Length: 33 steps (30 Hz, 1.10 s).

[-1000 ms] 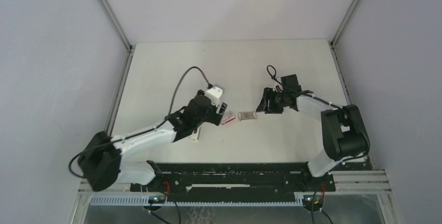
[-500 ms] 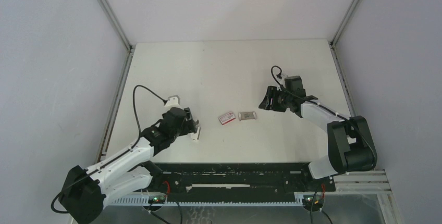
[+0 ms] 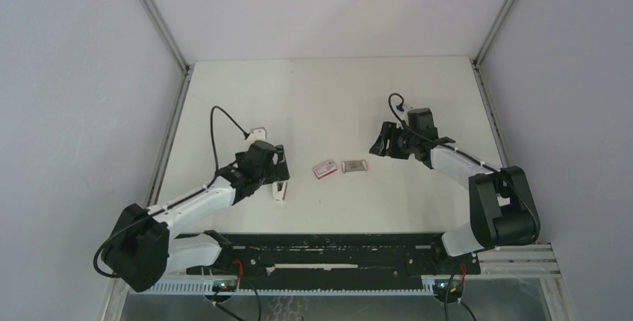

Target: Load the staples into the stapler

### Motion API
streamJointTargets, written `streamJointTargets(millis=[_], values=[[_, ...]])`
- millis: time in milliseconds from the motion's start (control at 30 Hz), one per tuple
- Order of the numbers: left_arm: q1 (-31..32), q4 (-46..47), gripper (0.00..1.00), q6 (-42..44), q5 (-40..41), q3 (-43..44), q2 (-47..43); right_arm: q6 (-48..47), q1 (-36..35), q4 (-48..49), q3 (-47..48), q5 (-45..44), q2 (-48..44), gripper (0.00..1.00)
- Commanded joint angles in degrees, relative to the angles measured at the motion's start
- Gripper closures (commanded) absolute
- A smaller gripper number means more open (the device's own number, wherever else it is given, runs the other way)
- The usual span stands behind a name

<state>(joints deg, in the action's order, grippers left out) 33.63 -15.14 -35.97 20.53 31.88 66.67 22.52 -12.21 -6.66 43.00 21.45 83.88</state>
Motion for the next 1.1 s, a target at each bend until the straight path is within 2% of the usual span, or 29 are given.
streamJointTargets(millis=[0,333,533,800,1067], values=[[-0.6,4.9,0.0,2.4,-1.0,5.3,3.3,0.6,-0.4,2.2,0.2,-0.1,-1.0,0.42],[-1.5,2.1,0.01,0.1,-0.2,6.8,7.6,0.7,-0.4,2.1,0.2,-0.2,-1.2,0.42],[-2.0,2.4,0.13,-0.6,-0.5,5.9,8.6,0.8,-0.4,2.0,0.2,-0.2,-1.3,0.42],[-3.0,2.9,0.19,-1.1,-1.0,5.7,10.5,0.8,-0.4,1.8,0.2,-0.6,-1.5,0.42],[-4.0,5.4,0.3,-2.2,-3.1,4.2,10.9,0.7,-0.4,1.8,-0.1,-1.1,-2.2,0.42]])
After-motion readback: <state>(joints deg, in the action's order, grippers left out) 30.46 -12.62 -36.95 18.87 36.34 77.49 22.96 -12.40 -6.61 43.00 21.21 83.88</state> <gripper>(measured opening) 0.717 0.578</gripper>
